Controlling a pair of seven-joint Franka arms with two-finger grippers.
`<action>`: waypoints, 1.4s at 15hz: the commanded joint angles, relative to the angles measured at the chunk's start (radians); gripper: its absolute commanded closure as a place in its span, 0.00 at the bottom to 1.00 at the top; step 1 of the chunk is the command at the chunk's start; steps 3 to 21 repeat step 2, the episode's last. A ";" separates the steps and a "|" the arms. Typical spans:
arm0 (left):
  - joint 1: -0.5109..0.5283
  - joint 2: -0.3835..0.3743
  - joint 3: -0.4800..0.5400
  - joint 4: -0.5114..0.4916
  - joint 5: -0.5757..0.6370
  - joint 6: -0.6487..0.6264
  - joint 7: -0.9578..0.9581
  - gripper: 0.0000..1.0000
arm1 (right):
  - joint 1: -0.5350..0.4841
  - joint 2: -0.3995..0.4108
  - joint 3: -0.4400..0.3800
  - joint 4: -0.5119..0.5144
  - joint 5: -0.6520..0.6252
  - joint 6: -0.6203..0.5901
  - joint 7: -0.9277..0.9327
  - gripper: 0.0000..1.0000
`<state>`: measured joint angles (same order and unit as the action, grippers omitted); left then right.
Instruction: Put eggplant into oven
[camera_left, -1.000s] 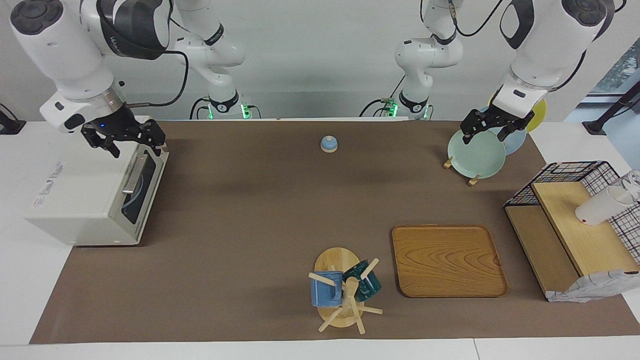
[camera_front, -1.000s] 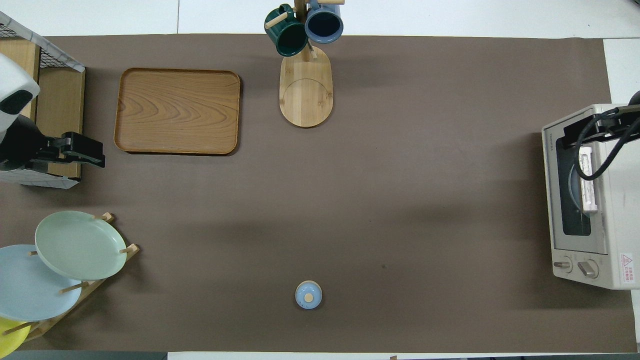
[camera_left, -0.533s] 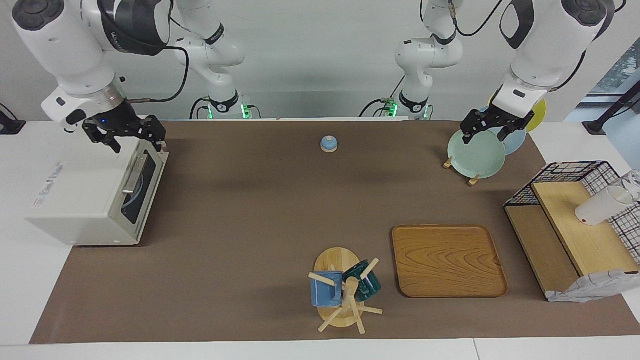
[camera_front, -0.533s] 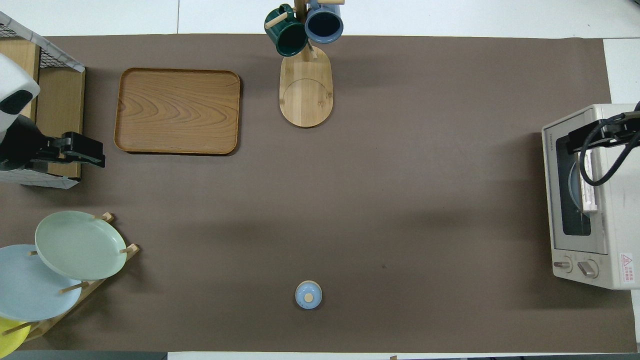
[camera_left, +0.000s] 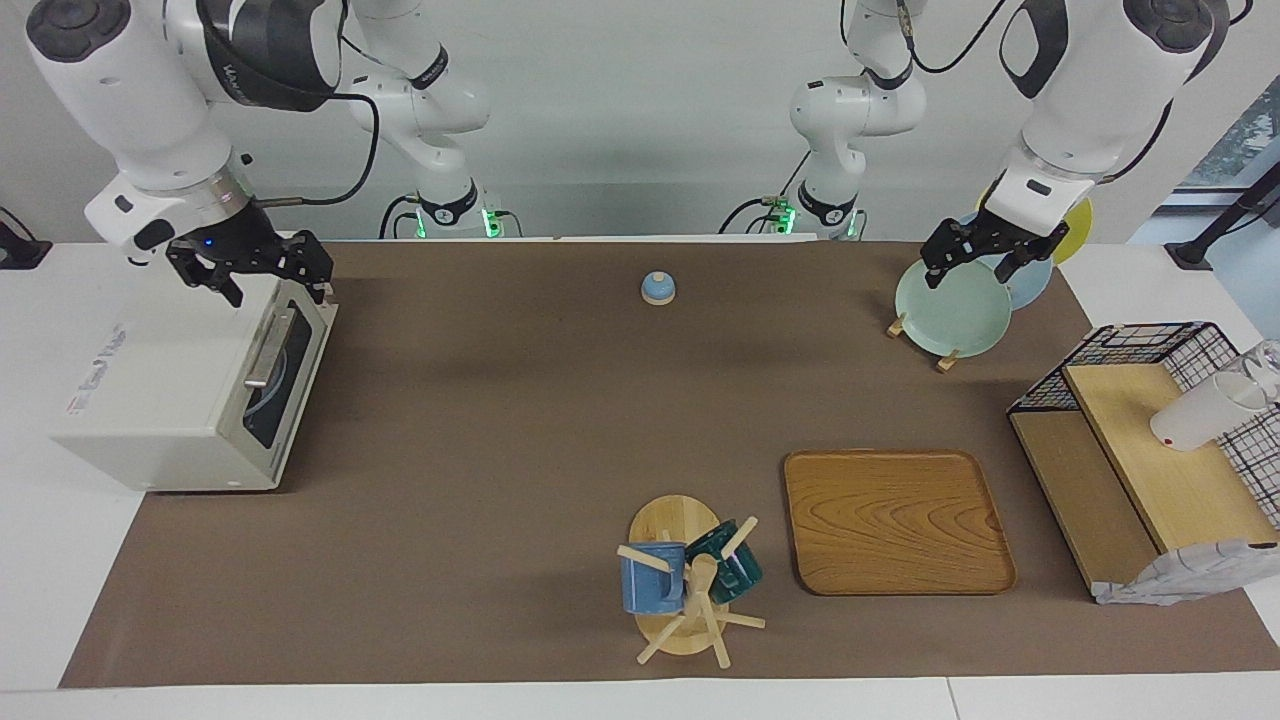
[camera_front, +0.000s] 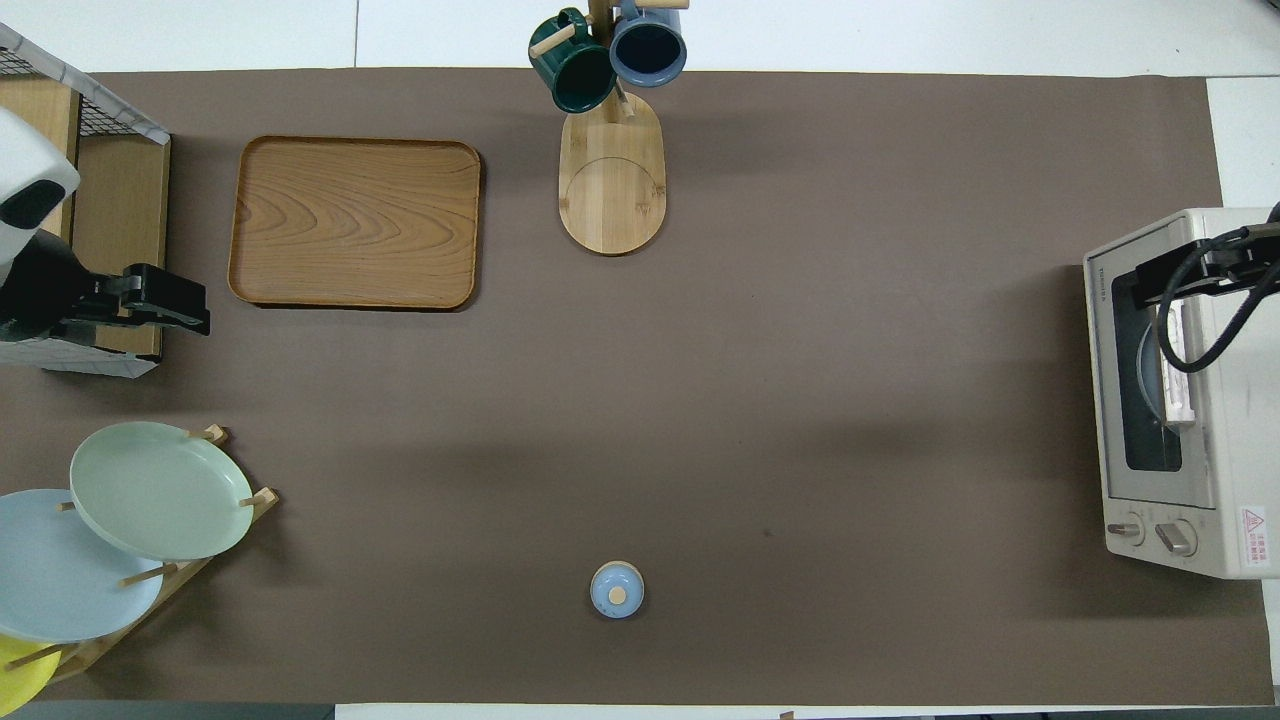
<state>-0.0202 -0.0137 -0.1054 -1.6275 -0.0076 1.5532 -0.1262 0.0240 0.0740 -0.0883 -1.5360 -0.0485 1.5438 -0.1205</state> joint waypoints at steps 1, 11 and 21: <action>-0.004 -0.003 0.004 0.014 0.023 -0.016 0.002 0.00 | 0.004 -0.022 -0.005 -0.020 0.029 0.013 0.007 0.00; -0.004 -0.003 0.004 0.014 0.023 -0.016 0.002 0.00 | 0.004 -0.022 -0.005 -0.019 0.029 0.015 0.005 0.00; -0.004 -0.003 0.004 0.014 0.023 -0.016 0.002 0.00 | 0.004 -0.022 -0.005 -0.019 0.029 0.015 0.005 0.00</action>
